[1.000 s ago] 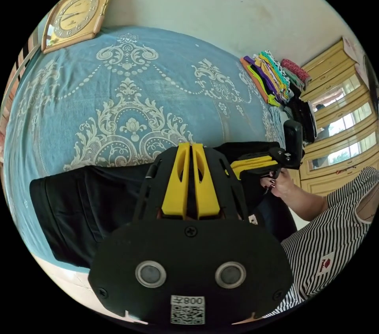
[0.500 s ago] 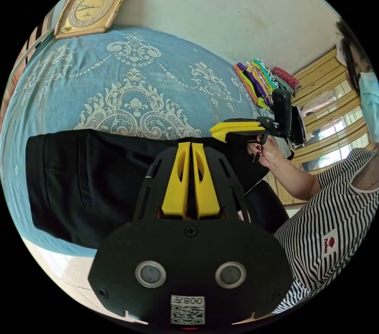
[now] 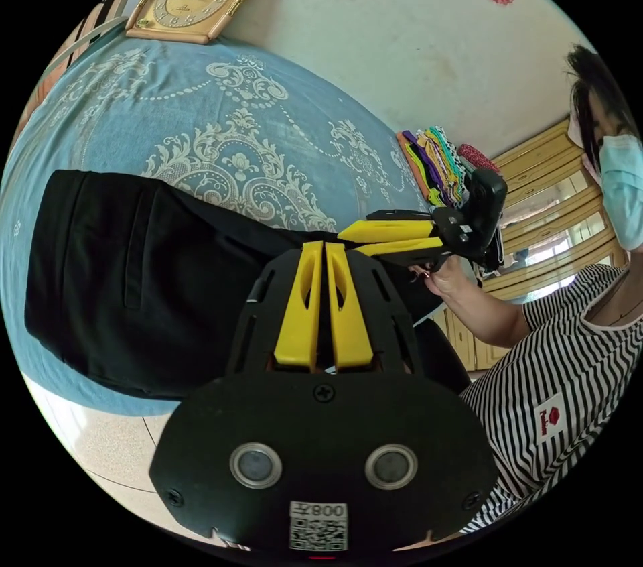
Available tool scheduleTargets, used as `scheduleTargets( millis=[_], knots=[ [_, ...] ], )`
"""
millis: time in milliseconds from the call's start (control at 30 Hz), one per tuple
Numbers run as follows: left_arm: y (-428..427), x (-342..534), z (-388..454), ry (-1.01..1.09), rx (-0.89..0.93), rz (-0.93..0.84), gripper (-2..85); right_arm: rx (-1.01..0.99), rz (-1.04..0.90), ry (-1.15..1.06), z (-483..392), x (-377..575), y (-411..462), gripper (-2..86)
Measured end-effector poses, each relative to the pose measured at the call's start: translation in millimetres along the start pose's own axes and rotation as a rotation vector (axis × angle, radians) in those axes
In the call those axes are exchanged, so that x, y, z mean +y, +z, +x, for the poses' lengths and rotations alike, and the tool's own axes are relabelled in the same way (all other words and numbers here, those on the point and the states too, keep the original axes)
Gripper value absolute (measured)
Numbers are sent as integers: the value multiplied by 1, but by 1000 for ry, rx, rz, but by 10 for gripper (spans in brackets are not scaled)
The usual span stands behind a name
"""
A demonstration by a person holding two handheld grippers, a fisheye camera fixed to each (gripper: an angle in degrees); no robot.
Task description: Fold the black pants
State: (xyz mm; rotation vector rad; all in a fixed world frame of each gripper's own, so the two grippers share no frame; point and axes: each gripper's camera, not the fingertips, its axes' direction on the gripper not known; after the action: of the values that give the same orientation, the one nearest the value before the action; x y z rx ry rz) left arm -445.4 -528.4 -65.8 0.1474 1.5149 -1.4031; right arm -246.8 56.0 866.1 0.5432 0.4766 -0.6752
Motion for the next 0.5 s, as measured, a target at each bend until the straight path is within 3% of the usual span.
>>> scheduleTargets(
  millis=[300,500],
  knots=[
    [2,16,-10,-17,20,14,5,70,-72,-81,-14,-12,8,32],
    [4,14,-8,2,48,65,5,100,4,-35,11,-16,-26,9]
  ],
)
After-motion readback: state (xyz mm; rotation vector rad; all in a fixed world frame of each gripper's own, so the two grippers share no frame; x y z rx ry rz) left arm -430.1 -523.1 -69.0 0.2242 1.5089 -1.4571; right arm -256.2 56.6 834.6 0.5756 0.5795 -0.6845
